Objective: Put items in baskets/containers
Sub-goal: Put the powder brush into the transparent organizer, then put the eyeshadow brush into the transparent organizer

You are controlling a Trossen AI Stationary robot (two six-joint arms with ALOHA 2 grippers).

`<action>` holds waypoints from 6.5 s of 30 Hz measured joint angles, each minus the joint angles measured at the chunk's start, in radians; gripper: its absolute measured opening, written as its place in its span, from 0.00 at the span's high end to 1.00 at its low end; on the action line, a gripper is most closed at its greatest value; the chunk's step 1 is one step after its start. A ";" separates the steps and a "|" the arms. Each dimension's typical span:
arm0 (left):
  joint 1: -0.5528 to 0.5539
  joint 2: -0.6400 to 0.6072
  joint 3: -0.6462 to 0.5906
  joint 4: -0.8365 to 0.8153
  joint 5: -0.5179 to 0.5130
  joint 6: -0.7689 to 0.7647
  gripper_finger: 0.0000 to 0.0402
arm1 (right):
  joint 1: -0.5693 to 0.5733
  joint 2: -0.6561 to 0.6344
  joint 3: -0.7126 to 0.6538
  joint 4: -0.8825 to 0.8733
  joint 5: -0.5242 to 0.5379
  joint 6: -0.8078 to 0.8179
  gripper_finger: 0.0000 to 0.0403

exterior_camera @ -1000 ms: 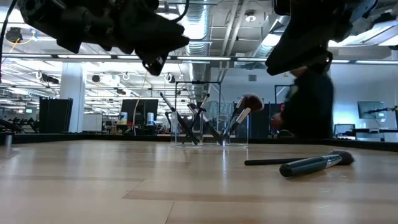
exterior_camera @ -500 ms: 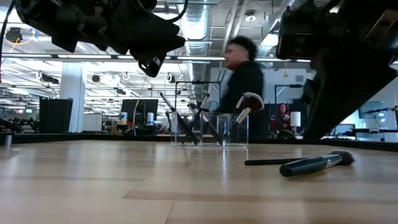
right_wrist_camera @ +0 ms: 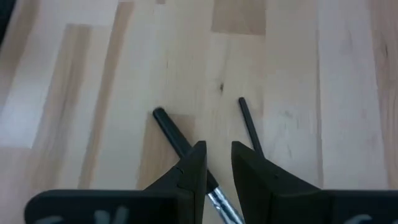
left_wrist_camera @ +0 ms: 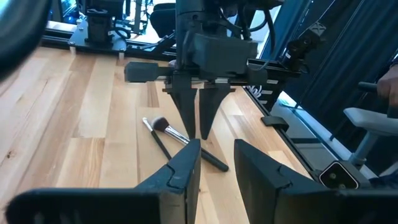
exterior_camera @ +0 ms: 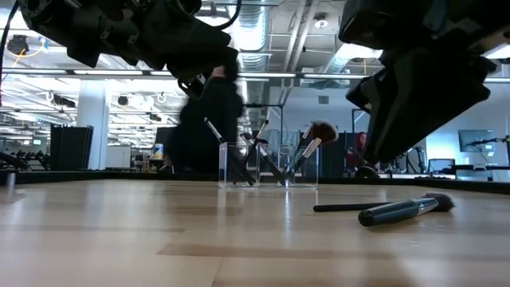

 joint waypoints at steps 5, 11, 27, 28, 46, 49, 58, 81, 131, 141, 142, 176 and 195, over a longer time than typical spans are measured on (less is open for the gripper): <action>0.000 0.000 0.000 -0.005 0.000 0.000 0.77 | -0.007 0.000 0.000 0.016 -0.002 -0.033 0.84; 0.000 0.000 0.000 -0.008 0.000 0.000 0.77 | -0.007 0.000 0.000 -0.007 -0.059 -0.003 0.81; 0.000 0.000 -0.003 -0.008 0.000 0.000 0.77 | 0.002 0.084 -0.009 -0.091 -0.074 -0.004 0.56; 0.000 0.000 -0.003 -0.007 0.000 0.000 0.77 | 0.002 0.097 -0.008 -0.092 -0.068 -0.006 0.56; 0.000 0.000 -0.004 -0.007 0.000 0.008 0.77 | -0.016 0.047 0.115 -0.272 0.021 -0.259 0.89; 0.000 0.000 -0.005 -0.007 0.000 0.008 0.77 | -0.019 0.038 0.212 -0.457 0.147 -0.328 0.88; 0.000 0.000 -0.005 -0.007 0.000 0.011 0.77 | -0.170 0.041 0.305 -0.599 0.800 -0.794 0.92; 0.000 0.000 -0.005 -0.026 0.000 0.011 0.77 | -0.433 0.189 0.307 -0.417 0.994 -1.674 0.92; -0.010 0.000 -0.005 -0.029 0.000 -0.019 0.77 | 0.181 -0.078 0.024 -0.234 0.474 0.150 0.81; 0.002 0.000 -0.005 0.012 0.000 -0.013 0.77 | 0.195 -0.097 -0.198 -0.041 0.462 0.183 0.81; 0.003 0.000 -0.005 0.018 -0.001 -0.013 0.77 | 0.177 -0.097 -0.225 -0.003 0.439 0.182 0.81; -0.015 0.074 -0.004 0.114 -0.113 -0.075 0.77 | 0.046 0.082 -0.554 0.832 0.331 0.000 0.98; 0.021 0.580 0.269 0.181 -0.035 -0.067 0.77 | 0.040 0.097 -0.535 0.914 0.378 -0.135 0.99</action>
